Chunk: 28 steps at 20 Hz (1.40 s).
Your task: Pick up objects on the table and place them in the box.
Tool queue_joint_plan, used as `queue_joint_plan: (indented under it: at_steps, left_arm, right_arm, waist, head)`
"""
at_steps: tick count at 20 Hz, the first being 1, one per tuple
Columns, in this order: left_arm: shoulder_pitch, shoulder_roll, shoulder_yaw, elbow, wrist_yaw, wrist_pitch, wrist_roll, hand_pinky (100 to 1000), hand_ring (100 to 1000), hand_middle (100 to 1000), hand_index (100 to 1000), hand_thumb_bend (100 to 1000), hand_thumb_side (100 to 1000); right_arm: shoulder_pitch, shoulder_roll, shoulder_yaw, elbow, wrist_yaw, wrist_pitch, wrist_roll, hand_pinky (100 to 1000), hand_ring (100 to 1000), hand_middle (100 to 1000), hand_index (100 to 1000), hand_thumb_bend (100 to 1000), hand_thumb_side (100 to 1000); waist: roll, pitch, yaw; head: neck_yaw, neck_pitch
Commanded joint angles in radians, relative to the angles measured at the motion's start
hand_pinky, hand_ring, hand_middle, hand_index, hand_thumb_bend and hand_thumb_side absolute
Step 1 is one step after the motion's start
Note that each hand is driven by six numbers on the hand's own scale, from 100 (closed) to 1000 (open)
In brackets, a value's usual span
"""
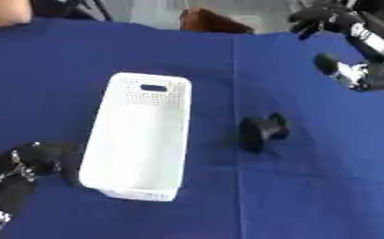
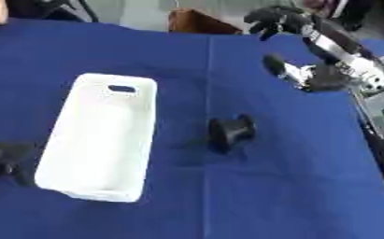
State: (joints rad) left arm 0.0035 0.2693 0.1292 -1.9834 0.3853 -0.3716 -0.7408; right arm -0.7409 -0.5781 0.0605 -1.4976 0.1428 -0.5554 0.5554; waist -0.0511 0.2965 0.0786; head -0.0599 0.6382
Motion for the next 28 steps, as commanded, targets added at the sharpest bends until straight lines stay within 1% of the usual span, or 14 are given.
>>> queue_joint_plan:
  at_steps: [1, 12, 13, 14, 15, 17, 18, 19, 20, 22, 24, 25, 27, 28]
  left_arm:
    - [-0.003, 0.015, 0.001, -0.017, -0.003, -0.171, -0.166, 547, 847, 741, 848, 100, 584]
    - [-0.003, 0.015, 0.001, -0.017, -0.005, -0.171, -0.166, 547, 848, 741, 847, 100, 585]
    - [-0.003, 0.015, 0.001, -0.017, -0.005, -0.171, -0.166, 547, 848, 741, 847, 100, 585]
    - [-0.002, 0.015, 0.001, -0.017, -0.005, -0.171, -0.166, 547, 848, 741, 848, 100, 585]
    - [-0.002, 0.016, 0.001, -0.017, -0.005, -0.172, -0.166, 547, 848, 741, 847, 100, 584]
    - [0.000, 0.019, 0.000, -0.017, -0.005, -0.173, -0.166, 547, 847, 741, 847, 100, 583]
    - [0.001, 0.021, -0.001, -0.017, -0.005, -0.174, -0.166, 547, 847, 741, 847, 100, 583]
    - [0.002, 0.022, -0.002, -0.017, -0.004, -0.174, -0.166, 547, 848, 741, 847, 100, 583]
    - [0.003, 0.025, -0.003, -0.017, -0.004, -0.172, -0.166, 547, 848, 741, 847, 100, 584]
    - [0.006, 0.027, -0.005, -0.017, -0.005, -0.170, -0.166, 547, 848, 742, 847, 100, 584]
    - [0.007, 0.029, -0.006, -0.017, -0.005, -0.169, -0.166, 547, 848, 741, 847, 100, 584]
    - [0.007, 0.029, -0.006, -0.017, -0.005, -0.169, -0.166, 547, 848, 741, 847, 100, 583]
    - [0.008, 0.029, -0.006, -0.017, -0.004, -0.170, -0.166, 547, 848, 741, 847, 100, 583]
    - [0.008, 0.029, -0.006, -0.017, -0.004, -0.171, -0.166, 547, 848, 741, 847, 100, 583]
  right_arm:
    - [-0.018, -0.028, -0.014, -0.019, -0.003, -0.352, 0.352, 724, 809, 866, 953, 272, 767]
    - [-0.018, -0.030, -0.014, -0.020, -0.002, -0.352, 0.352, 726, 809, 866, 953, 284, 758]
    - [-0.020, -0.030, -0.012, -0.020, -0.001, -0.352, 0.352, 731, 810, 867, 953, 318, 745]
    - [-0.024, -0.032, -0.008, -0.020, 0.002, -0.352, 0.352, 730, 810, 867, 953, 314, 746]
    - [-0.031, -0.036, 0.000, -0.019, 0.008, -0.352, 0.352, 756, 819, 873, 955, 414, 715]
    - [-0.066, -0.051, 0.044, -0.009, 0.037, -0.352, 0.352, 792, 832, 879, 955, 491, 666]
    - [-0.094, -0.060, 0.080, 0.003, 0.060, -0.352, 0.352, 811, 835, 882, 955, 524, 635]
    - [-0.112, -0.063, 0.102, 0.015, 0.077, -0.352, 0.352, 824, 839, 884, 955, 554, 610]
    - [-0.143, -0.071, 0.142, 0.031, 0.103, -0.352, 0.352, 836, 844, 886, 953, 581, 584]
    - [-0.191, -0.073, 0.207, 0.066, 0.150, -0.352, 0.352, 856, 853, 891, 953, 602, 550]
    - [-0.221, -0.067, 0.245, 0.090, 0.181, -0.352, 0.352, 862, 856, 893, 953, 606, 543]
    - [-0.230, -0.063, 0.255, 0.097, 0.190, -0.352, 0.352, 862, 857, 893, 953, 605, 543]
    - [-0.240, -0.059, 0.264, 0.103, 0.197, -0.352, 0.352, 863, 857, 893, 952, 591, 550]
    - [-0.242, -0.057, 0.265, 0.104, 0.199, -0.352, 0.352, 864, 857, 893, 951, 605, 547]
  waist:
    - [0.001, -0.016, 0.001]
    - [0.000, -0.015, 0.002]
    - [0.000, -0.016, 0.002]
    - [-0.001, -0.016, 0.004]
    - [-0.001, -0.017, 0.005]
    - [-0.003, -0.019, 0.006]
    - [-0.005, -0.022, 0.006]
    - [-0.006, -0.023, 0.006]
    - [-0.008, -0.026, 0.006]
    - [-0.011, -0.030, 0.007]
    - [-0.013, -0.032, 0.010]
    - [-0.013, -0.033, 0.011]
    - [-0.013, -0.033, 0.014]
    - [-0.013, -0.034, 0.016]
  head:
    - [-0.011, -0.008]
    - [-0.011, -0.010]
    - [-0.011, -0.010]
    - [-0.011, -0.010]
    - [-0.011, -0.010]
    - [-0.012, -0.009]
    - [-0.013, -0.007]
    - [-0.013, -0.007]
    - [-0.014, -0.006]
    - [-0.014, -0.004]
    - [-0.013, -0.002]
    - [-0.013, -0.002]
    - [-0.013, -0.001]
    - [-0.013, -0.001]
